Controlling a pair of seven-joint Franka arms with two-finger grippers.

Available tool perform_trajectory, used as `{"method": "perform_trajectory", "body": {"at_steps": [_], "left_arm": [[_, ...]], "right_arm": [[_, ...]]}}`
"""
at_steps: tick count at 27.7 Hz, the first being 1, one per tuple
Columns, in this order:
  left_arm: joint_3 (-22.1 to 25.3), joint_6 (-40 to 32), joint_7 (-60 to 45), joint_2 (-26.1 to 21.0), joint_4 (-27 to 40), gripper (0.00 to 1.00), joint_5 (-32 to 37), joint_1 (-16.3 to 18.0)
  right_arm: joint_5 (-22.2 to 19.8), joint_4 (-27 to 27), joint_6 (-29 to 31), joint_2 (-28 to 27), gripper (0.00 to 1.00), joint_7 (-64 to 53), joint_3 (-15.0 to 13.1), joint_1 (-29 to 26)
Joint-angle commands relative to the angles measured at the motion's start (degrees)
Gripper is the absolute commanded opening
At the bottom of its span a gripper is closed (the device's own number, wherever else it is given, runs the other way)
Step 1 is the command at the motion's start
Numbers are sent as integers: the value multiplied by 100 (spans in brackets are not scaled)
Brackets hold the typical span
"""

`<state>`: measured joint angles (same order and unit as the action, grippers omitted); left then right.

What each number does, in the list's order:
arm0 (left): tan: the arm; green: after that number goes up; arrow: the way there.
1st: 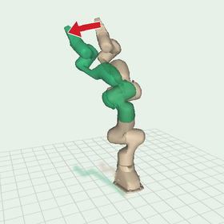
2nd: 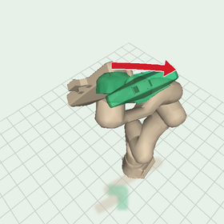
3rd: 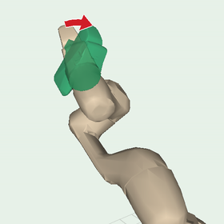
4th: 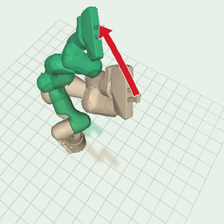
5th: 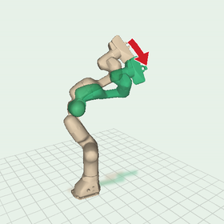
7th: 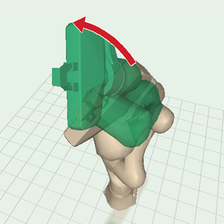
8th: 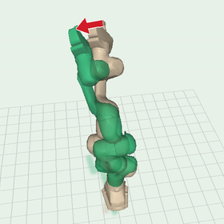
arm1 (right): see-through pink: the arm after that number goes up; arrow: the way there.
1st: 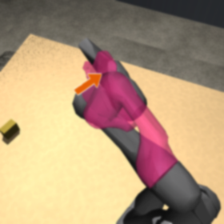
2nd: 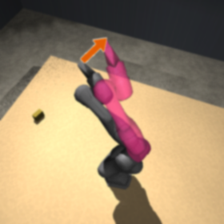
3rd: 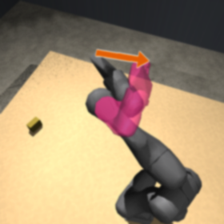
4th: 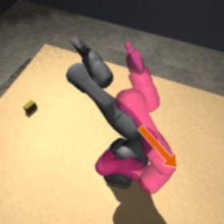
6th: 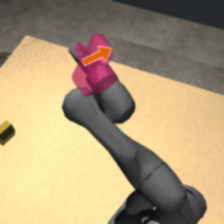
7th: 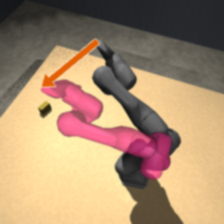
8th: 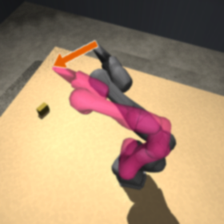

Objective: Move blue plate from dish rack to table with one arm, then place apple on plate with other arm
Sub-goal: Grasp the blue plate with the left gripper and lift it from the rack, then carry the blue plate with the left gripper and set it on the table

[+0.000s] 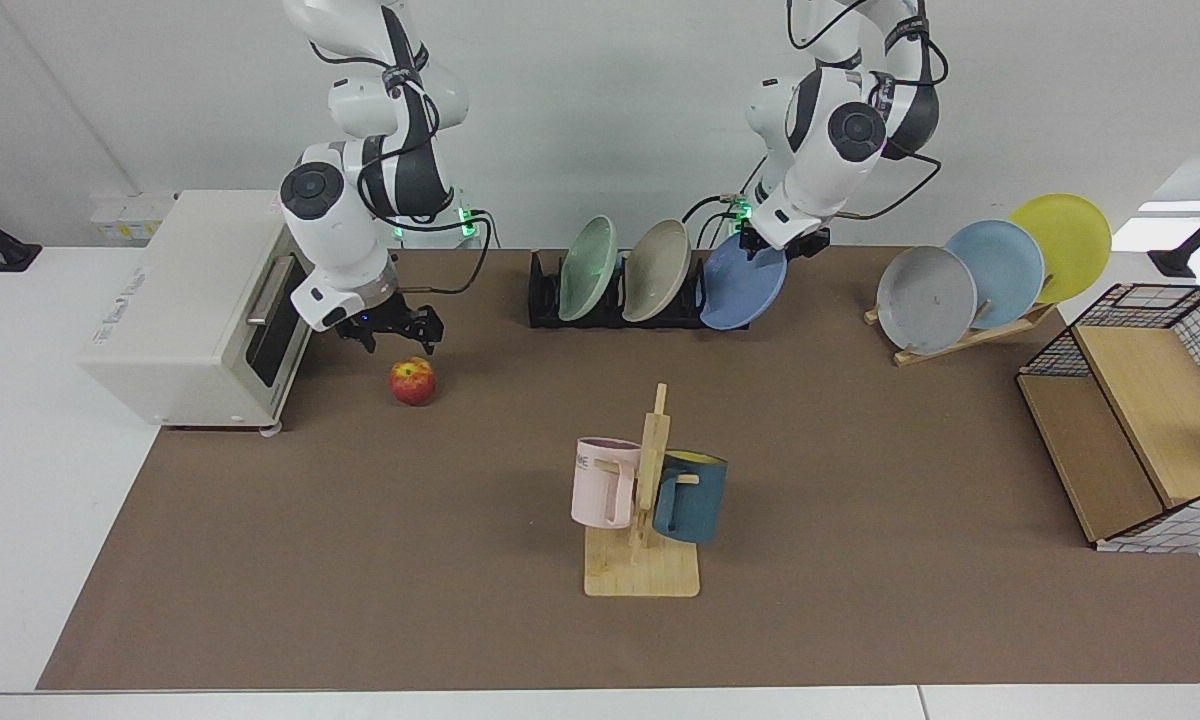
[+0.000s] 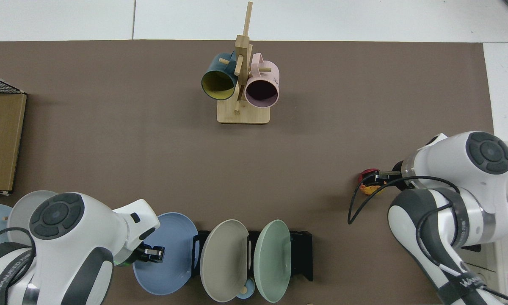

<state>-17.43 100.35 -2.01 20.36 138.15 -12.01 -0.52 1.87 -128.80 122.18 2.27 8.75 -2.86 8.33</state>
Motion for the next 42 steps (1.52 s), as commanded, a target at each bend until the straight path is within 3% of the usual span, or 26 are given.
{"method": "perform_trajectory", "body": {"at_steps": [1,8,15,19,24,25,28,29,30,36,42], "left_arm": [[-59,63,-19,223,186,31,-108,-45],[-50,55,-1,161,19,20,-65,-36],[-42,-165,8,153,-306,13,85,43],[-42,-411,-45,153,-499,0,313,43],[-33,-490,-45,161,-535,0,384,43],[-33,-499,-54,170,-552,0,392,43],[-33,-604,-54,161,-833,0,664,52],[-33,-639,-54,161,-947,0,830,52],[-33,-666,-63,161,-1035,0,971,52],[81,-675,-160,126,-1510,0,1175,131],[520,-298,244,-119,-1624,0,982,175]], "right_arm": [[-47,-655,631,230,100,118,40,-77],[-38,-822,1097,72,100,118,40,-77],[-38,-945,1843,-428,100,127,49,-68],[-38,-972,2213,-763,100,118,40,-77],[-38,-963,2276,-878,99,118,40,-77],[-38,-963,2267,-878,94,109,40,-77],[-38,-963,2249,-869,38,92,40,-77],[-38,-963,2240,-860,23,109,40,-85],[-38,-954,2232,-860,15,109,40,-85],[-38,-911,2056,-764,0,118,40,-103],[-38,-533,1310,-509,0,109,31,-103]]}}
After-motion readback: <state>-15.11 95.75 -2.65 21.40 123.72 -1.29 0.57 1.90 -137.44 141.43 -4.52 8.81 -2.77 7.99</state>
